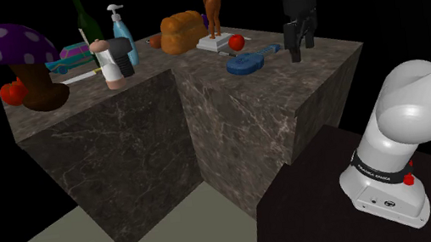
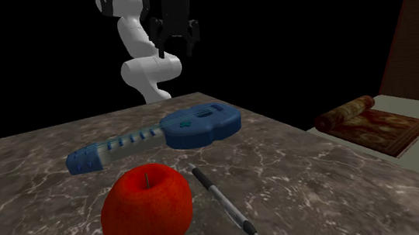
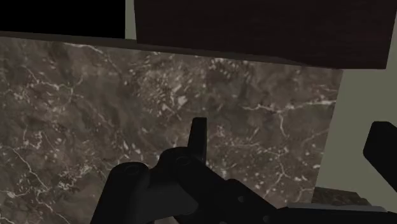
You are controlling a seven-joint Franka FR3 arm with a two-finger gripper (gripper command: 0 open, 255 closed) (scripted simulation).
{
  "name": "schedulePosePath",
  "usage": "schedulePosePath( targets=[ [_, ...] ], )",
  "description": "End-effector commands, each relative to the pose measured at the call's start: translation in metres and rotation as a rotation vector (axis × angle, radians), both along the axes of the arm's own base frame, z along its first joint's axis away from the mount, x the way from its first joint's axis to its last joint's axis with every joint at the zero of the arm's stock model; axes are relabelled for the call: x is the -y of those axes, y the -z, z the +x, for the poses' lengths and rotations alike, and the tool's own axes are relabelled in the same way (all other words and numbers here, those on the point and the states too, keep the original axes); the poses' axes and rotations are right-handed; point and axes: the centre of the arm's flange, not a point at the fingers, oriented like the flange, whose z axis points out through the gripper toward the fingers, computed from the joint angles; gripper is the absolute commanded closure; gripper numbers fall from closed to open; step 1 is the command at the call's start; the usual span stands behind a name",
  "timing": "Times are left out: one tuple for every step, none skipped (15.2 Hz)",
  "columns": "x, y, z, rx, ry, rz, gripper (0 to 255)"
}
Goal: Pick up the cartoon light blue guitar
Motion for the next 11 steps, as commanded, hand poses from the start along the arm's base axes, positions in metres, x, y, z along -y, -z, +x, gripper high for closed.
schedulePosePath(
  targets=[
    [0.000,0.000,0.000,0.000,0.000,0.000,0],
    [0.013,0.001,0.003,-0.003,-0.055,0.009,0],
    [0.025,0.002,0.006,-0.005,-0.109,0.017,0],
    [0.037,0.003,0.010,-0.008,-0.164,0.026,0],
    [0.049,0.005,0.015,-0.011,-0.218,0.034,0],
    [0.061,0.006,0.020,-0.014,-0.273,0.043,0],
    [0.072,0.008,0.026,-0.016,-0.327,0.051,0],
    [0.083,0.010,0.033,-0.019,-0.382,0.060,0],
    [0.094,0.012,0.040,-0.022,-0.436,0.069,0],
    [0.104,0.013,0.048,-0.025,-0.491,0.077,0],
    [0.114,0.016,0.056,-0.027,-0.545,0.086,0]
  ],
)
